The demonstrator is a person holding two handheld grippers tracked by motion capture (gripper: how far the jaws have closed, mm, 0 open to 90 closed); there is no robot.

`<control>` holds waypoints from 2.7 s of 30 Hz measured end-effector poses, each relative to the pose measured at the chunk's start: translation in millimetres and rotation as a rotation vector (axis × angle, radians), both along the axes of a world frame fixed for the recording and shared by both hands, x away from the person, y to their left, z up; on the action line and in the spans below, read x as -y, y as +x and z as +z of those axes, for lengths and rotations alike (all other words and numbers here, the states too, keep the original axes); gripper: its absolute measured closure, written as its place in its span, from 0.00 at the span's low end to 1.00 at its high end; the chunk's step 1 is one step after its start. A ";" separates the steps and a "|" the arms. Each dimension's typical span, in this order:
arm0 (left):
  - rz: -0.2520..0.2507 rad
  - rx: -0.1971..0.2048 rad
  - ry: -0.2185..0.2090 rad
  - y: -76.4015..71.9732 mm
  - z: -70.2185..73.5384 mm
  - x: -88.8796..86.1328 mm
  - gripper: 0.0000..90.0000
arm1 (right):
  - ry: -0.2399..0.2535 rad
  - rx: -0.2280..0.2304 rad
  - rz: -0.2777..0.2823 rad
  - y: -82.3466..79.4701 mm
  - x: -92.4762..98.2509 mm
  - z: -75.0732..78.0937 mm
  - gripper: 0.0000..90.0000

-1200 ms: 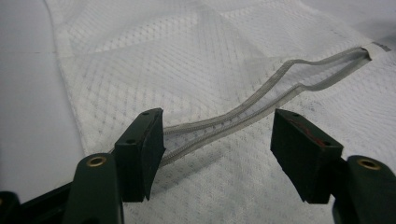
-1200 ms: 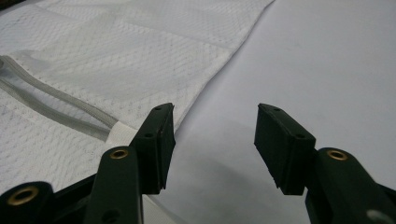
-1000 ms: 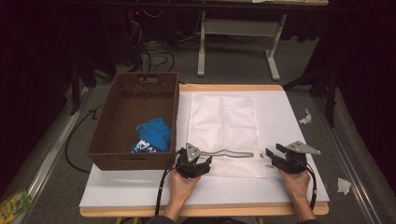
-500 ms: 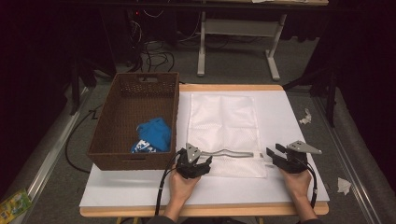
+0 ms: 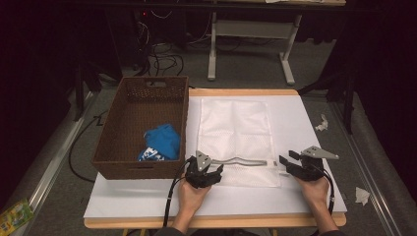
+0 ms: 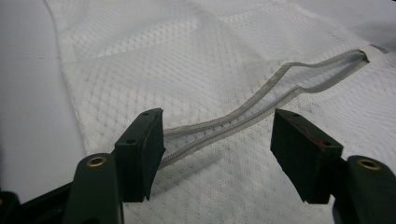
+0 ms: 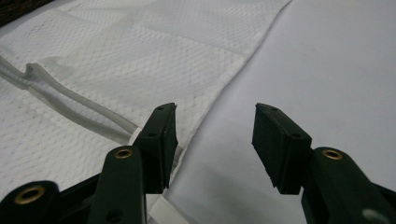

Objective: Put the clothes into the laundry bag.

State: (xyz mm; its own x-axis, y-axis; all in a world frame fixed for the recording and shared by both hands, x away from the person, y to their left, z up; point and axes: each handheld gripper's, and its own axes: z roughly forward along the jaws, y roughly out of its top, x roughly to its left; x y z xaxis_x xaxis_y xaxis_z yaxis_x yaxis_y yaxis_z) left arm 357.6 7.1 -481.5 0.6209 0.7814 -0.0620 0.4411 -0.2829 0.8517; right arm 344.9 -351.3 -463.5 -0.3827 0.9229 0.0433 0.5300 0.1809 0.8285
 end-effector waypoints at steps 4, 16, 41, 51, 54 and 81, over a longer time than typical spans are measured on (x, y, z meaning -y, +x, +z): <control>-0.001 -0.001 0.002 0.2 -0.1 0.2 0.39 | -0.014 -0.033 0.019 2.6 -5.0 5.1 0.53; -0.002 -0.007 0.012 0.6 0.0 0.6 0.38 | -0.017 -0.042 0.079 6.6 -22.4 12.3 0.55; -0.006 -0.011 0.018 1.0 -0.2 1.5 0.37 | -0.039 -0.028 0.125 12.2 -41.4 23.8 0.53; -0.008 -0.010 0.017 0.9 -0.2 1.5 0.37 | -0.065 -0.017 0.146 14.8 -50.5 27.7 0.53; -0.009 -0.009 0.016 0.9 -0.3 1.6 0.37 | -0.059 -0.022 0.152 15.1 -52.0 27.9 0.53; -0.025 -0.025 0.016 2.3 -0.3 1.2 0.37 | -0.083 -0.032 0.260 25.1 -94.6 29.2 0.54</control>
